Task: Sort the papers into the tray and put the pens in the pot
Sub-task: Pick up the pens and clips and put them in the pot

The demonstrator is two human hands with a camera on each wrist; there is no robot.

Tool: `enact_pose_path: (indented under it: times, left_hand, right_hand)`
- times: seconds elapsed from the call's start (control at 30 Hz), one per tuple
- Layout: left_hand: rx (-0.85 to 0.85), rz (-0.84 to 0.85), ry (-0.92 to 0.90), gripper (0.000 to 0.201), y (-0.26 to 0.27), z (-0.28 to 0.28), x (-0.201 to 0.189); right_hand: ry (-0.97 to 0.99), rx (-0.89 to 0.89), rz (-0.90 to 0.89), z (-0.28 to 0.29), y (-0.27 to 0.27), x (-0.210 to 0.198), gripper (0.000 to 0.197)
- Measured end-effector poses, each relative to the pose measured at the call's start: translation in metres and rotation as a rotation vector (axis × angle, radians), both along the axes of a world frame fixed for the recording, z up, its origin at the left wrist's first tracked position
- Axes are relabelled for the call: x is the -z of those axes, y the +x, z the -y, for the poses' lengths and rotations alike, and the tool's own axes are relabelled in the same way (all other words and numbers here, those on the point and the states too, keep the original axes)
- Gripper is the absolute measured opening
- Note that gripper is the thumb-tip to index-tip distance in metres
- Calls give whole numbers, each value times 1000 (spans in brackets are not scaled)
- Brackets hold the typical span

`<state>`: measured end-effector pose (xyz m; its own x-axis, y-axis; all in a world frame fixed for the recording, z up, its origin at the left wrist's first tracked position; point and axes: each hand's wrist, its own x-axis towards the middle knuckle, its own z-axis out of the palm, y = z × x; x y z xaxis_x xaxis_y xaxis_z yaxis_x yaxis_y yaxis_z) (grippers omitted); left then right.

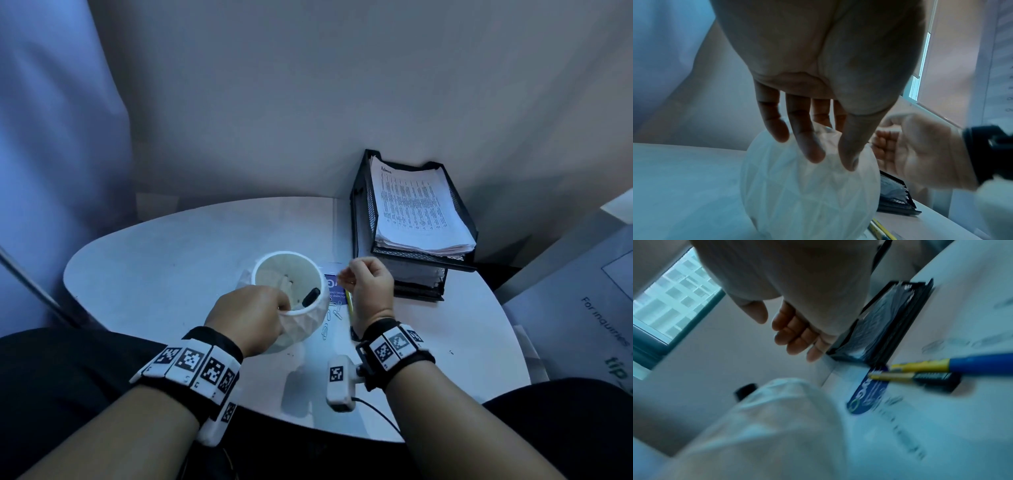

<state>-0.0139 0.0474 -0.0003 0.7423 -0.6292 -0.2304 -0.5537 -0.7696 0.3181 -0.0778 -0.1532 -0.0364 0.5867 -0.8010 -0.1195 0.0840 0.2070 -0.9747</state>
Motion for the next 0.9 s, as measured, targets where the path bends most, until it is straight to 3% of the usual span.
enact_pose_path:
  times: [0.2, 0.4, 0.67, 0.9]
  left_hand:
    - [-25, 9, -25, 31, 7, 0, 1]
    - [-5, 9, -23, 32, 6, 5, 7]
    - [11, 11, 23, 32, 6, 8, 16]
    - [22, 19, 26, 32, 4, 10, 16]
  right_hand:
    - [-293, -23, -722, 53, -40, 57, 4]
    - [-410, -170, -997, 57, -56, 89, 26]
    - [-462, -171, -1054, 58, -62, 90, 30]
    - [-422, -147, -573, 52, -38, 47, 18]
